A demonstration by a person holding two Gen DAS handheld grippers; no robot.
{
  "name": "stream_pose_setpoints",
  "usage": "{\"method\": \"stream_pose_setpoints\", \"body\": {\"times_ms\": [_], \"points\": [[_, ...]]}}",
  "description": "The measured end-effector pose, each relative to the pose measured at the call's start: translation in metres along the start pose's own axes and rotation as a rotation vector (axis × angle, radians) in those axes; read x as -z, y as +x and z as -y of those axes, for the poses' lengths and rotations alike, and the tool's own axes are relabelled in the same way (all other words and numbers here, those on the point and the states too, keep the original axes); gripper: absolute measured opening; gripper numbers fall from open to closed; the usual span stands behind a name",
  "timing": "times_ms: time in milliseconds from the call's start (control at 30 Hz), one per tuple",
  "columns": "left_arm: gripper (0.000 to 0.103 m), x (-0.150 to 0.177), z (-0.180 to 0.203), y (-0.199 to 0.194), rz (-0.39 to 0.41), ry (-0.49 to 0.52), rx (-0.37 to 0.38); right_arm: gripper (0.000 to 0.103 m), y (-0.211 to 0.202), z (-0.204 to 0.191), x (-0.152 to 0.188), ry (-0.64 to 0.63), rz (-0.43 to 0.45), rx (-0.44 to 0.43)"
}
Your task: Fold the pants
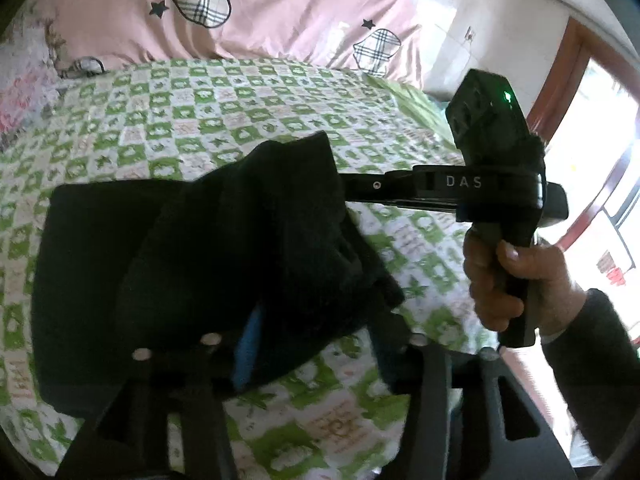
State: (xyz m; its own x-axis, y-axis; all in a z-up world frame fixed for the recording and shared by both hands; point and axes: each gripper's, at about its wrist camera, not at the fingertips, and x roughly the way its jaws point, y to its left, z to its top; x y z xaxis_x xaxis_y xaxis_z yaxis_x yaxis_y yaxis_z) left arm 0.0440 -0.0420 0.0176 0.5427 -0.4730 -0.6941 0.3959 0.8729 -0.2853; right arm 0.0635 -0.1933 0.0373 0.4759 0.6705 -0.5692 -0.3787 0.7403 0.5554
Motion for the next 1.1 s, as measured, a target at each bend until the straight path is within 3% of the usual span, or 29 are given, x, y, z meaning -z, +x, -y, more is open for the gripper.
{"method": "stream_pose_setpoints", "body": {"times_ms": [100,133,167,233,533,933,1100], "points": [[0.055,0.002,0.003,-0.005,-0.001,-0.007,0.03,0.02,-0.008,0.001,0.003,0.048,0.008,0.051],[0.055,0.002,0.004,-0.008,0.002,-0.003,0.032,0.04,-0.01,0.001,0.004,0.065,0.013,0.067],[0.056,0.003,0.005,-0.012,0.005,0.0,0.035,0.069,-0.013,0.0,0.005,0.081,0.024,0.075],[0.058,0.005,0.005,-0.019,0.015,-0.004,0.038,0.086,-0.02,-0.005,0.008,0.088,0.062,0.062],[0.066,0.003,-0.03,-0.06,0.083,-0.119,0.007,0.087,-0.023,-0.037,0.016,0.094,0.091,0.092],[0.077,0.007,-0.104,-0.095,0.124,-0.282,-0.136,0.096,-0.004,-0.084,0.024,0.025,0.051,0.298],[0.078,0.01,-0.128,-0.099,0.121,-0.351,-0.151,0.098,-0.003,-0.086,0.028,0.034,0.048,0.321]]}}
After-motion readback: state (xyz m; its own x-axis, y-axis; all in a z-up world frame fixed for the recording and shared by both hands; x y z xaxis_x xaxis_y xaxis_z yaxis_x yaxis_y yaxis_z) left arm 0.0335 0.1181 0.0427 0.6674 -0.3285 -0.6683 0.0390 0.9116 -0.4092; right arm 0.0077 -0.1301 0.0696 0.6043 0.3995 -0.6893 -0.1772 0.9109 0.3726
